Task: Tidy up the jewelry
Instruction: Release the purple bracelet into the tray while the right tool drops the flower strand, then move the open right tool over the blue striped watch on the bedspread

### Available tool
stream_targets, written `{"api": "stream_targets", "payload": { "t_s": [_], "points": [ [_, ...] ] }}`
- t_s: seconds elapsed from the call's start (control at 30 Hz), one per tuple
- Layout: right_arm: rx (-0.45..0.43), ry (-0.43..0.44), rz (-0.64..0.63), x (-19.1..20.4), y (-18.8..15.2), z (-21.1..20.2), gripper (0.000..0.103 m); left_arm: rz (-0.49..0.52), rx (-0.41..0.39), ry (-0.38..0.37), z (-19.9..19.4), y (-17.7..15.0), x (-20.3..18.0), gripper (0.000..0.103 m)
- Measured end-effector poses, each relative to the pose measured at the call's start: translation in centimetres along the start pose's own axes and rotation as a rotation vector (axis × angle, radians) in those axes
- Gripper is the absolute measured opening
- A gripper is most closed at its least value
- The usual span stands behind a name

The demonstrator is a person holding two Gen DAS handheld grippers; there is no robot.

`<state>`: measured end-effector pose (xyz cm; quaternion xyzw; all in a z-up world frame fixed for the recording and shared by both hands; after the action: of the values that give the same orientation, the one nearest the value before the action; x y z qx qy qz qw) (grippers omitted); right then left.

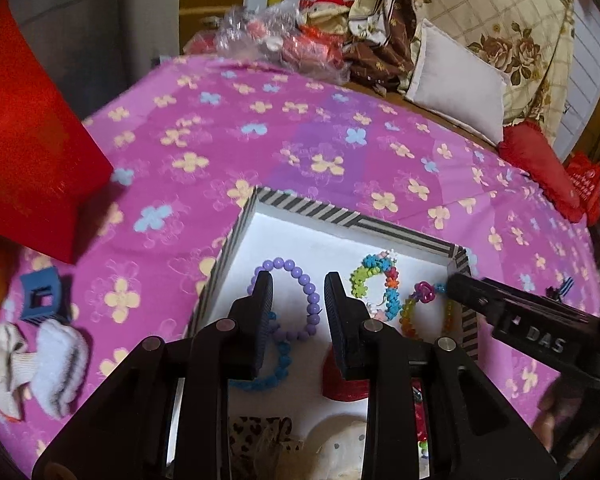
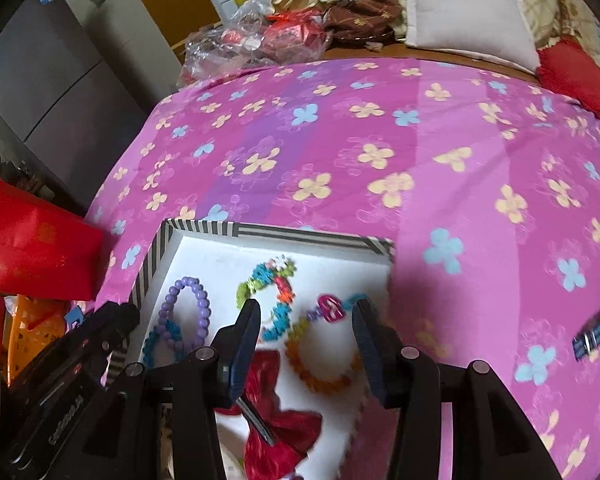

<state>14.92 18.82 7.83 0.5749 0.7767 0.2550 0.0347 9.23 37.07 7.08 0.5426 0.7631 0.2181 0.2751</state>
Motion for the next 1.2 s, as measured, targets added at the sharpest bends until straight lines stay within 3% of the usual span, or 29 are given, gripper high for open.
{"api": "stream_targets", "payload": {
  "t_s": [0.3, 0.83, 1.0, 1.2],
  "points": [
    [-0.040, 0.032, 0.049, -1.9, -2.9, -3.7, 0.046, 0.058, -0.115, 0.048, -2.9, -0.9, -2.0, 0.026],
    [-0.071, -0.037, 0.023, -4.0, -8.5, -7.4, 0.046, 0.127, -0.140, 0.063, -4.5, -3.3, -4.2, 0.027],
    [-0.078, -0.067, -0.001, -4.4, -10.5, -8.4, 0.046, 0.169, -0.172, 0.064, -5.5, -4.2, -5.5, 0.037],
    [-0.082, -0.097, -0.010, -5.7, -12.7, -9.7, 0.046, 0.218, -0.192, 0.045, -6.4, -5.4, -7.2, 0.038]
  ]
}}
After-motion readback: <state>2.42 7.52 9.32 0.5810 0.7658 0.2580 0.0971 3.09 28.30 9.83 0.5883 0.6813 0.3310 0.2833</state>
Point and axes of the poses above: each gripper's, at about its wrist camera, not at the fingertips, and z roughly the way its jaws point, x to its left, y to its top, the point moved 2 cm from there along z, roughly the way its jaws point, and after that the axes turned 4 degrees about -y, right-handed, at the moved point
